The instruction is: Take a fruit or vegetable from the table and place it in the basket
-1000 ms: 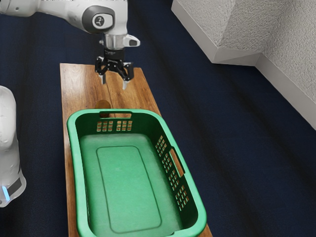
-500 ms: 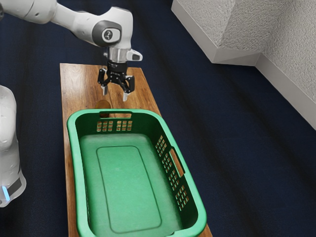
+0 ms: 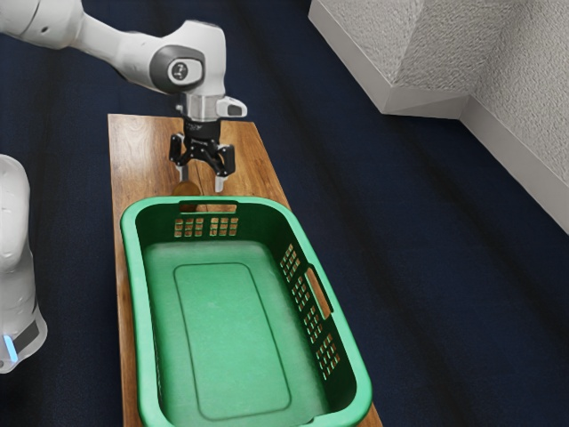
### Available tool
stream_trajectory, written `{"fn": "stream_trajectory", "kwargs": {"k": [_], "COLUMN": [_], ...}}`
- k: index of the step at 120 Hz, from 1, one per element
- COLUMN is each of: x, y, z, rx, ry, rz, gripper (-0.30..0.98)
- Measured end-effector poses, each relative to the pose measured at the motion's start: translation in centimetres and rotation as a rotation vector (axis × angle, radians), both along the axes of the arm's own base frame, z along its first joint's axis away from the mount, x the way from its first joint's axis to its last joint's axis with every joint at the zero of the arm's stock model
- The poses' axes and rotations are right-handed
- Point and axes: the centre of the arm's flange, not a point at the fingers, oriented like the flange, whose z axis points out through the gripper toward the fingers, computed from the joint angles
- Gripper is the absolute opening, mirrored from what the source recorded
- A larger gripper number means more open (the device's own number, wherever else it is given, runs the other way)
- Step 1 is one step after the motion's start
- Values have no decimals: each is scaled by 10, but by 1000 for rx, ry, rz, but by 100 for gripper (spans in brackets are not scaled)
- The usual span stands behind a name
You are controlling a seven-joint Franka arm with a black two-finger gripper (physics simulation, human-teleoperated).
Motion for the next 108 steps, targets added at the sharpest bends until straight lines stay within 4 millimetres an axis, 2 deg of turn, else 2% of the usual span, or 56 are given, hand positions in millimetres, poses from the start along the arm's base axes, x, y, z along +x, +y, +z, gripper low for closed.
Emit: {"fn": "stream_trajectory", "kwargs": {"k": [19, 37, 49, 61, 71, 91, 103, 108], "x": [6, 15, 10, -7, -6, -4, -1, 1], "y": [-2, -18, -26, -41, -51, -45, -42, -43], "z": [-8, -10, -12, -19, -24, -42, -45, -44], "rx": [6, 13, 8, -8, 3, 6, 1, 0], "ry": [5, -8, -19, -29, -24, 24, 40, 39], "rz": [-1, -32, -38, -45, -42, 27, 64, 73], "gripper": [69, 69, 69, 69, 67, 64, 76, 76]}}
